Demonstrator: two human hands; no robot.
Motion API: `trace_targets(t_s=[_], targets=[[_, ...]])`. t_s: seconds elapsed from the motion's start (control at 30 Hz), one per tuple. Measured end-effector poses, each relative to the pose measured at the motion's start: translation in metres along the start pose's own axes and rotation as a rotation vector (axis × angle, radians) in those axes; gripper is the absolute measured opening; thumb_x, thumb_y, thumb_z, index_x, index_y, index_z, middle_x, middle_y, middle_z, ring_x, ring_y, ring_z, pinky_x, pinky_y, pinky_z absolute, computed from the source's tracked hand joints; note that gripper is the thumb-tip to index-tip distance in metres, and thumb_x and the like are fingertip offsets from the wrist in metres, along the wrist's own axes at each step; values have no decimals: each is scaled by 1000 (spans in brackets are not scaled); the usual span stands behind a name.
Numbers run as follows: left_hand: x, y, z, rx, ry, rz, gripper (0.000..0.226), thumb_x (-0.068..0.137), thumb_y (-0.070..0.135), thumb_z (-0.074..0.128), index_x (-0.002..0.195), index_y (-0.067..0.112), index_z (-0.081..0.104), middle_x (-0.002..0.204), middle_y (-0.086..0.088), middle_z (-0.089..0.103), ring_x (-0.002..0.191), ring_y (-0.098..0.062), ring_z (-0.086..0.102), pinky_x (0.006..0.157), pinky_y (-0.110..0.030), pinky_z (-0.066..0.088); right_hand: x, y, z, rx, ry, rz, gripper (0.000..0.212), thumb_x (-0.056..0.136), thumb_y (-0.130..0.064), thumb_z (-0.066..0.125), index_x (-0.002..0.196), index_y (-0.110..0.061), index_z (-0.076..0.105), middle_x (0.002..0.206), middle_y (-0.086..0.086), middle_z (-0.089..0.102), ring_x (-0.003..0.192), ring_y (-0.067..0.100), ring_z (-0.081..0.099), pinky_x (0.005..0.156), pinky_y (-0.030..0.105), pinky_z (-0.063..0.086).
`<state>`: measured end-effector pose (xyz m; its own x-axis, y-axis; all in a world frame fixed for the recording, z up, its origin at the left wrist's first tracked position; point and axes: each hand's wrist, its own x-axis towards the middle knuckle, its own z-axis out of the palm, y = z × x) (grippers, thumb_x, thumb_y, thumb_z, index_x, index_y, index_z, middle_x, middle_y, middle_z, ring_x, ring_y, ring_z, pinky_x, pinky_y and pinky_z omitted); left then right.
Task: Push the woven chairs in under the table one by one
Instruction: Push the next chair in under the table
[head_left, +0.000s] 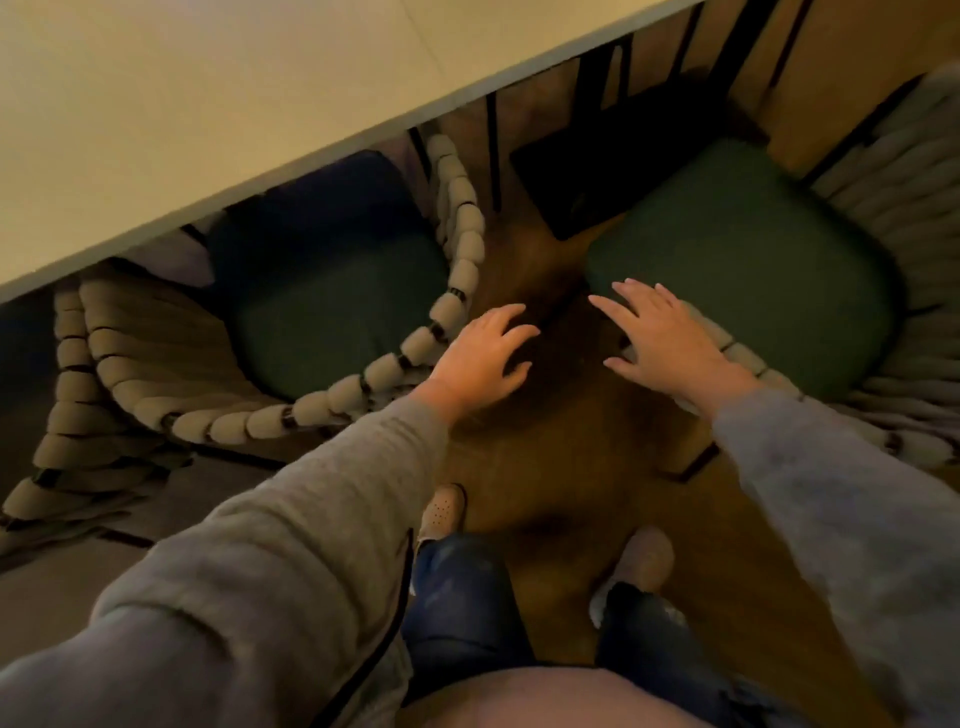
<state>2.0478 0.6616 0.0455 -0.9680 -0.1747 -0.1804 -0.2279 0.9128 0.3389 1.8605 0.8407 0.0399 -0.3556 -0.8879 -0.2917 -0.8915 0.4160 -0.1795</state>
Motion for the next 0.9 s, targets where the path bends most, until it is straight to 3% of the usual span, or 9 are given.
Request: trace_targets(t_s=[0.17, 0.37, 0.6, 0.73, 0.9], targets=[[45, 122, 55, -33, -58, 51, 48, 92, 30, 59, 138, 17, 50, 154, -14, 30, 142, -29, 28, 116, -42, 27, -110, 121, 6, 17, -82, 126, 88, 87, -53, 62, 155, -28, 13, 160, 8, 18, 149, 25, 10, 120, 42, 6], [102, 231, 95, 2, -169, 137, 63, 91, 36, 60, 146, 21, 35, 158, -14, 18, 146, -32, 15, 120, -47, 13, -201, 227, 9, 131, -200, 310, 113, 69, -65, 74, 155, -35, 7, 162, 4, 13, 149, 25, 9, 121, 44, 9], [182, 316, 108, -12, -378, 311, 82, 87, 54, 60, 152, 19, 23, 158, -12, 18, 148, -29, 6, 119, -46, -1, -231, 293, 29, 102, -321, 286, 118, 65, -67, 76, 155, -33, 6, 160, 4, 17, 148, 25, 12, 120, 44, 9], [202, 347, 125, -144, -567, 208, 88, 86, 59, 59, 153, 19, 20, 155, -10, 26, 145, -29, 17, 119, -48, 8, -237, 320, 43, 72, -353, 189, 110, 65, -65, 76, 153, -32, 20, 155, -1, 28, 145, 22, 22, 119, 44, 14], [223, 372, 151, -193, -781, 60, 96, 79, 62, 66, 153, 24, 18, 148, -6, 39, 132, -28, 41, 110, -43, 35, -243, 360, 45, 23, -267, -111, 77, 74, -56, 73, 142, -34, 45, 132, -8, 57, 121, 17, 52, 103, 36, 38]])
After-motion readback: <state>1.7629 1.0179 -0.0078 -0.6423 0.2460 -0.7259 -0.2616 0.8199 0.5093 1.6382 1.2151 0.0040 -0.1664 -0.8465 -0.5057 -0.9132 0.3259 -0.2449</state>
